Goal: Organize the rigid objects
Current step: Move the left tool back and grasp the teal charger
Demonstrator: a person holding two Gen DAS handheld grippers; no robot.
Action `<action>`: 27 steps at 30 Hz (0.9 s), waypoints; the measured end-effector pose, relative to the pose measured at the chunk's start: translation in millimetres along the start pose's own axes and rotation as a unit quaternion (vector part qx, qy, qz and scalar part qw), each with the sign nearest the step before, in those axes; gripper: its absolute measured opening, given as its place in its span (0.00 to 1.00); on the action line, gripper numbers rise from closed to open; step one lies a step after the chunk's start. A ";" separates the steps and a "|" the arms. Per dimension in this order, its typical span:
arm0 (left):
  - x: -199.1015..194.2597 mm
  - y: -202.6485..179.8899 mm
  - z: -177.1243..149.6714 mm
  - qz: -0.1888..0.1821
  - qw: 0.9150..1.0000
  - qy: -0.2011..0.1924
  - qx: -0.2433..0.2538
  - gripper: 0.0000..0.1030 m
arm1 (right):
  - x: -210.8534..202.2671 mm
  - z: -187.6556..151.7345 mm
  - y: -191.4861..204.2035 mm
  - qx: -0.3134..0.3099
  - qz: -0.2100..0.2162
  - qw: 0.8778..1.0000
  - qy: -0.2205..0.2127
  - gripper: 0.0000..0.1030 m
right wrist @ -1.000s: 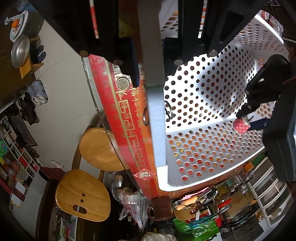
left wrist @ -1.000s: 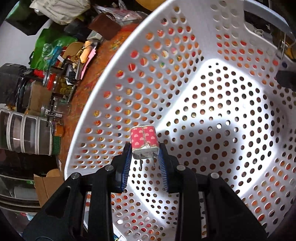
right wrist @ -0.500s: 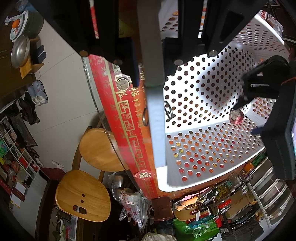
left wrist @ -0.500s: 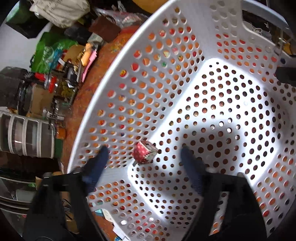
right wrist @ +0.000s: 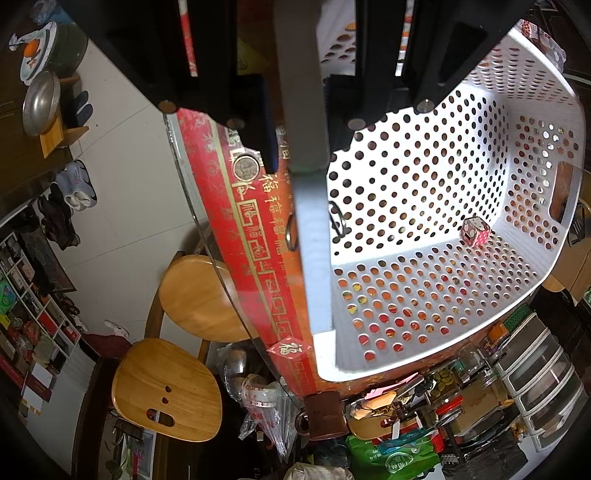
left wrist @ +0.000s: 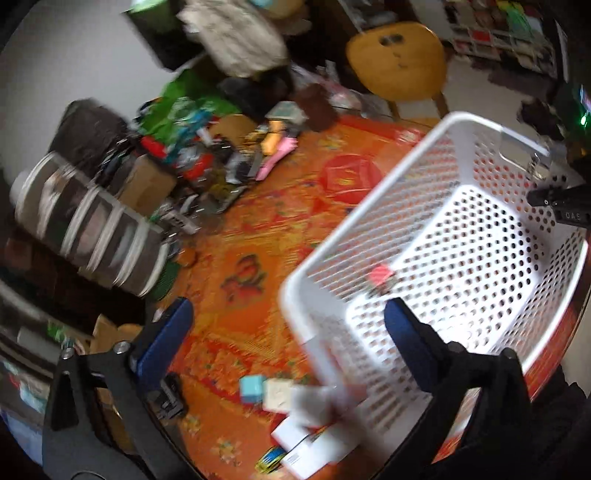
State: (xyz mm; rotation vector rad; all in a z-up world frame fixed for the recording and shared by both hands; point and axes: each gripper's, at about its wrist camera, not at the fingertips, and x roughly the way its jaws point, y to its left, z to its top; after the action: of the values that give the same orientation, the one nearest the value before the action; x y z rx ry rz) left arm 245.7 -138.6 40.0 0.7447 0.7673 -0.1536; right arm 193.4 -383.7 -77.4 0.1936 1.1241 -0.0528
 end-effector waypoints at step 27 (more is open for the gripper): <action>213.2 147.5 -178.1 -0.084 0.938 0.211 -0.263 0.87 | 0.4 1.4 2.3 -0.001 0.000 1.000 0.001 0.18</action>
State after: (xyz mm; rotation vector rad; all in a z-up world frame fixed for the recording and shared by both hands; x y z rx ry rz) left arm 354.0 116.6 -108.6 0.1954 1.2225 0.0638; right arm 195.2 -381.7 -76.9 0.1931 1.1270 -0.0510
